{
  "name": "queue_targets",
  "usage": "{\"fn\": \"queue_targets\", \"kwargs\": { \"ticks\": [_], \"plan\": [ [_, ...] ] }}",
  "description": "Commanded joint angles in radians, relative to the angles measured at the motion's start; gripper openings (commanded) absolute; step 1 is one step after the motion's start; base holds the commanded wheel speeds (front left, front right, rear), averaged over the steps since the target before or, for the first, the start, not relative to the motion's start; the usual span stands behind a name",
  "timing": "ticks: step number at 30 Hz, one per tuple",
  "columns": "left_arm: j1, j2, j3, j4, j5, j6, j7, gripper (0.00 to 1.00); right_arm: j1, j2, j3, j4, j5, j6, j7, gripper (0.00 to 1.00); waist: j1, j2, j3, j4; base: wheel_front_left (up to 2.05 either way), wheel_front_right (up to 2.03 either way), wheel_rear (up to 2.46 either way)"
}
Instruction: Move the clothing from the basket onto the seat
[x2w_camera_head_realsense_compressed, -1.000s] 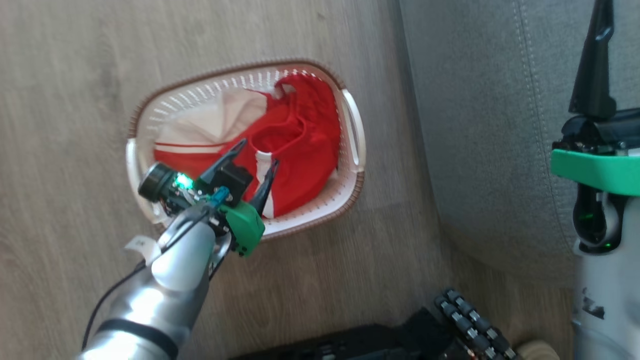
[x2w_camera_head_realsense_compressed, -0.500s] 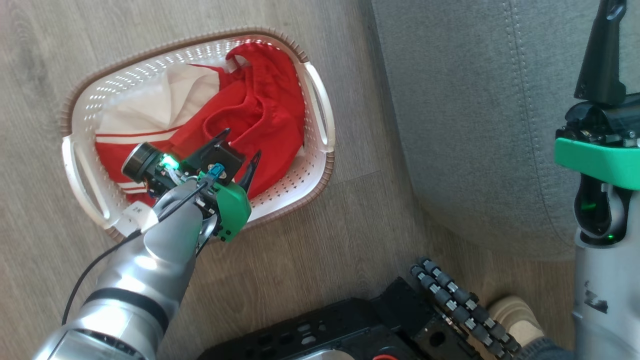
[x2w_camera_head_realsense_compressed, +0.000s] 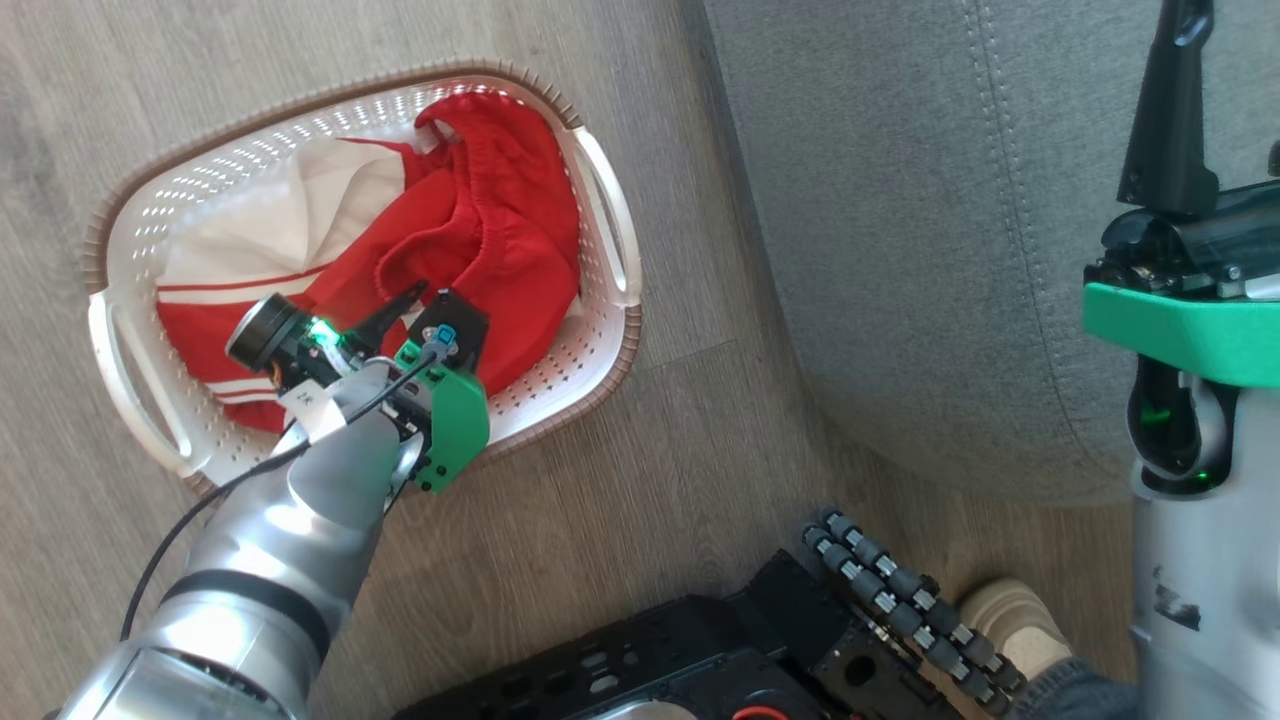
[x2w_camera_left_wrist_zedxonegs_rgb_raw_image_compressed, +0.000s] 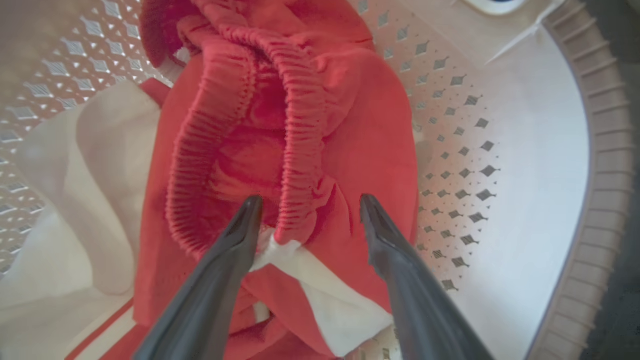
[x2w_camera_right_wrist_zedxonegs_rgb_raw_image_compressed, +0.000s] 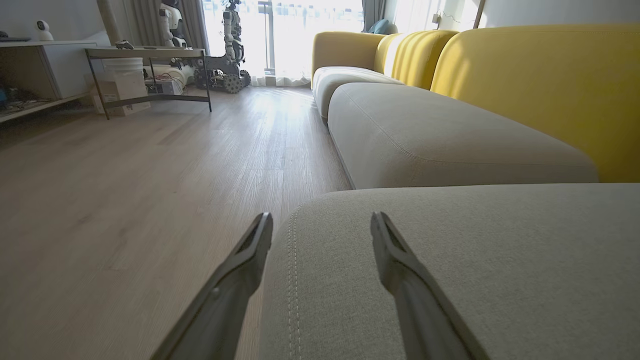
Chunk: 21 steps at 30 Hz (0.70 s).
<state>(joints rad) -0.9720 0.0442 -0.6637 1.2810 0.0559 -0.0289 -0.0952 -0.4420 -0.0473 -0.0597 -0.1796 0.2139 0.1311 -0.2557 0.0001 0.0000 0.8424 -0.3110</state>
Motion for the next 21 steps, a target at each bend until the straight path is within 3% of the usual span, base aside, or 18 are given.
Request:
{"fn": "queue_targets", "kwargs": {
  "ticks": [1, 2, 3, 4, 5, 6, 7, 8, 21],
  "plan": [
    [0.015, 0.017, 0.005, 0.000, 0.007, 0.015, 0.010, 1.00, 0.019, -0.003, 0.020, -0.039, 0.007, 0.000, -0.006, 1.00, -0.0001, 0.0000, 0.000, -0.005, 0.00, 0.00, 0.00],
    [0.014, 0.018, 0.004, 0.001, 0.004, 0.015, 0.015, 0.88, 0.019, -0.003, 0.021, -0.040, 0.008, 0.000, -0.006, 1.00, -0.0001, 0.0000, 0.001, -0.007, 0.00, 0.00, 0.00],
    [0.013, 0.019, 0.004, 0.002, 0.002, 0.015, 0.019, 0.62, 0.020, -0.003, 0.023, -0.041, 0.008, 0.000, -0.006, 1.00, -0.0001, 0.0000, 0.003, -0.009, 0.00, 0.00, 0.00],
    [0.011, 0.020, 0.003, 0.003, 0.001, 0.015, 0.022, 0.44, 0.021, -0.003, 0.023, -0.041, 0.008, 0.000, -0.006, 1.00, -0.0001, 0.0000, 0.004, -0.010, 0.00, 0.00, 0.00],
    [0.010, 0.020, 0.002, 0.003, -0.001, 0.015, 0.022, 0.32, 0.022, -0.003, 0.023, -0.041, 0.007, 0.000, -0.006, 1.00, -0.0001, 0.0000, 0.005, -0.010, 0.00, 0.00, 0.00],
    [0.010, 0.020, 0.002, 0.003, -0.001, 0.015, 0.022, 0.32, 0.022, -0.003, 0.023, -0.041, 0.007, 0.000, -0.006, 1.00, -0.0001, 0.0000, 0.005, -0.010, 0.00, 0.00, 0.00],
    [0.008, 0.020, 0.001, 0.004, -0.004, 0.014, 0.021, 0.11, 0.023, -0.003, 0.023, -0.040, 0.007, 0.000, -0.006, 1.00, -0.0001, 0.0000, 0.006, -0.010, 0.00, 0.00, 0.00],
    [0.007, 0.020, 0.000, 0.004, -0.006, 0.014, 0.019, 0.00, 0.023, -0.003, 0.023, -0.039, 0.008, 0.000, -0.006, 1.00, -0.0001, 0.0000, 0.006, -0.009, 0.00, 0.00, 0.00],
    [0.016, 0.010, -0.017, 0.001, -0.045, -0.013, -0.066, 0.00, 0.033, -0.003, 0.009, 0.020, 0.001, 0.000, -0.006, 1.00, -0.0001, 0.0000, -0.120, 0.047, 0.00, 0.00, 0.00]
  ]
}}
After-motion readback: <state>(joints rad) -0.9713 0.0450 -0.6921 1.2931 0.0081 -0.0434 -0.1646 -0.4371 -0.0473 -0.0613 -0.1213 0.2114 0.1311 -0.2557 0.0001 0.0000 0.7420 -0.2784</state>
